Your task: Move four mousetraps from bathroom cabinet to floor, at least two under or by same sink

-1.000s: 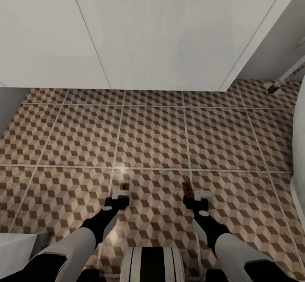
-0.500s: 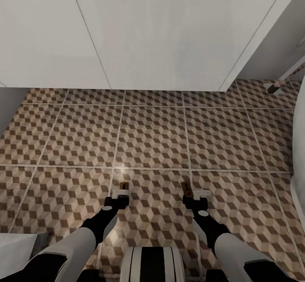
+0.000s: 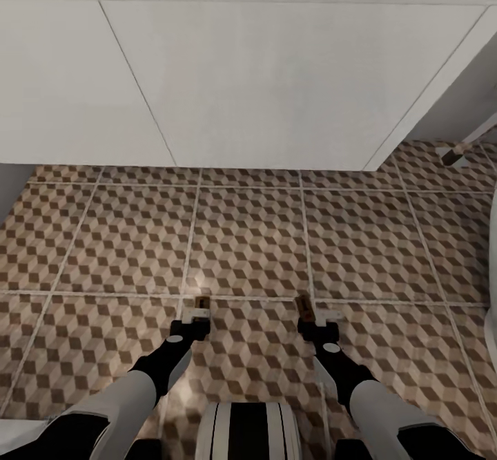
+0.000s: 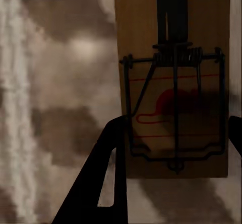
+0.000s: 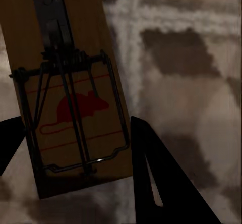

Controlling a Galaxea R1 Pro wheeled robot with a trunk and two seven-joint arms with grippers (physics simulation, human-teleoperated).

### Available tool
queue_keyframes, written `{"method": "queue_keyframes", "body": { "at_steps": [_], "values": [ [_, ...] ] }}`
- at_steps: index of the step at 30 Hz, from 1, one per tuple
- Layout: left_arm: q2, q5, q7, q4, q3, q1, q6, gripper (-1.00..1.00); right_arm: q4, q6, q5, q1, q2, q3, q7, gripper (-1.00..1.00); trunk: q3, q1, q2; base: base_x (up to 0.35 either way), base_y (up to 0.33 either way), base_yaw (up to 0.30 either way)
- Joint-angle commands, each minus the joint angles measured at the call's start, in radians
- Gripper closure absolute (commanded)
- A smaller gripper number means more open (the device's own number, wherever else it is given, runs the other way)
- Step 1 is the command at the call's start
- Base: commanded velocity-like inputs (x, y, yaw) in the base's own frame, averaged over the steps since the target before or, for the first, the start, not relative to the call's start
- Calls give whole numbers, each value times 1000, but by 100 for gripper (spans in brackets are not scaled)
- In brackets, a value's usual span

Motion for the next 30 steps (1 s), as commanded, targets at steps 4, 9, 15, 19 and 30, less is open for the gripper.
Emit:
{"method": "queue_keyframes", "body": {
  "at_steps": [4,9,15,19,30],
  "values": [
    [0,-5,10,1,-7,0,-2,100,1,-2,-3,-1,0,9,-12,100,-1,0,0,322,0,0],
    [0,-5,9,1,-7,0,-2,100,1,-2,-3,-1,1,9,-12,100,-1,0,0,323,0,0],
    [-1,-5,10,1,-6,0,-2,100,1,-2,-3,0,1,9,-12,100,-1,0,0,323,0,0],
    [-1,-5,10,0,-5,0,-2,100,1,-2,-3,0,1,9,-12,100,-1,0,0,260,0,0],
    [-3,-5,11,1,-3,0,-2,100,1,-2,-3,-1,1,9,-12,100,-1,0,0,35,0,0]
  ]
}}
